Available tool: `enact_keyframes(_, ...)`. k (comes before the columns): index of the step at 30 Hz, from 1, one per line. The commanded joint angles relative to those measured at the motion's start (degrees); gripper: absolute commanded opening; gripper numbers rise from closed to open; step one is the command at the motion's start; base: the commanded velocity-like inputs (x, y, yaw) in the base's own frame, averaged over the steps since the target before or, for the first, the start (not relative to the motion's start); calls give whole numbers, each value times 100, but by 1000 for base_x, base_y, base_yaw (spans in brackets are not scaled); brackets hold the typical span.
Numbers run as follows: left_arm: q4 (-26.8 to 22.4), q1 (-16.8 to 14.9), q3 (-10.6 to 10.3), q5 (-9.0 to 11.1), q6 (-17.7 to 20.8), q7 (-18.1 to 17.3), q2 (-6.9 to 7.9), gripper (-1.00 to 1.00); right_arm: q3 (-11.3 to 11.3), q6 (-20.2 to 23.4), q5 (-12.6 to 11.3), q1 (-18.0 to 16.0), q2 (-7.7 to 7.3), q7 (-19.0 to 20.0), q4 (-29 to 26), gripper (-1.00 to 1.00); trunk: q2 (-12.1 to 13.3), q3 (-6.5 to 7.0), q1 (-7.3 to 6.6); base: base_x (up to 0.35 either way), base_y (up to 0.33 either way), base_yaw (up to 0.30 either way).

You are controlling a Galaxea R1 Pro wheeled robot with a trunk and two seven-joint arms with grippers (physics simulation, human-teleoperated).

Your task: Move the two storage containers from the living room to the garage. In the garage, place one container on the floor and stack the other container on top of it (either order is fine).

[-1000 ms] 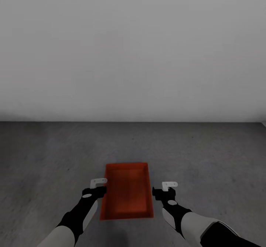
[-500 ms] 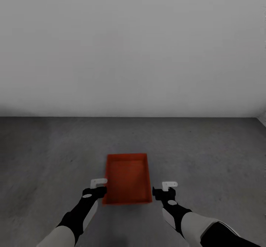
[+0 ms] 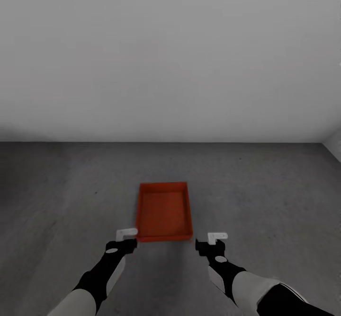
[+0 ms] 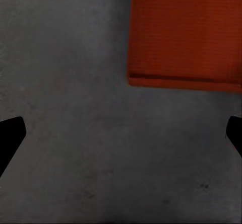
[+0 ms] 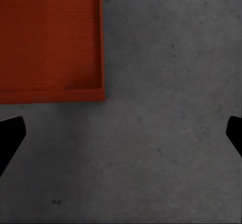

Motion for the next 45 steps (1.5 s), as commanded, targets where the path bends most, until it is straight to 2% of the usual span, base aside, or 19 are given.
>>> enact_keyframes(1, -11, -1, -42, 60, 27, 51, 5, 100, 49, -16, -45, -3, 3, -17, 4, 100, -3, -4, -4, -345, 0, 0)
enact_keyframes(12, -3, -1, -46, 60, 27, 51, 8, 100, 49, -22, -49, -3, 3, -17, 4, 100, -3, -4, -4, -337, 0, 0)
enact_keyframes(21, 84, -1, -55, 67, 25, 38, 44, 100, 58, 0, -19, -3, -40, -26, 13, 100, -3, -4, -4, -75, 0, 0)
enact_keyframes(24, 106, -1, -42, 75, 29, 40, 120, 100, 63, 23, -8, -7, -63, -33, 39, 100, -3, -4, -4, -9, 0, 0)
enact_keyframes(26, 126, -1, -15, 113, 35, 41, 250, 100, 64, 42, -5, -5, -80, -36, 82, 100, -3, -4, -4, -4, 0, 0)
enact_keyframes(27, 251, -1, 8, 210, 34, 33, 411, 100, 67, 59, 1, -4, -93, -45, 113, 100, -3, -4, -4, -2, 0, 0)
enact_keyframes(28, 380, -1, 20, 297, 31, 25, 492, 100, 70, 68, 6, -3, -100, -46, 124, 100, -3, -4, -4, -1, 0, 0)
enact_keyframes(32, 841, -1, 37, 826, 1, -2, 624, 100, 88, 80, 22, -3, -108, -46, 141, 100, -3, -4, -4, 0, 0, 0)
enact_keyframes(37, 928, -1, 37, 971, -1, 19, 649, 100, 92, 82, 25, -3, -111, -48, 144, 100, -3, -4, -4, 0, 0, 0)
enact_keyframes(45, 879, -1, 29, 1016, 22, 25, 638, 100, 92, 90, 25, -3, -112, -53, 152, 100, -3, -4, -4, 0, 0, 0)
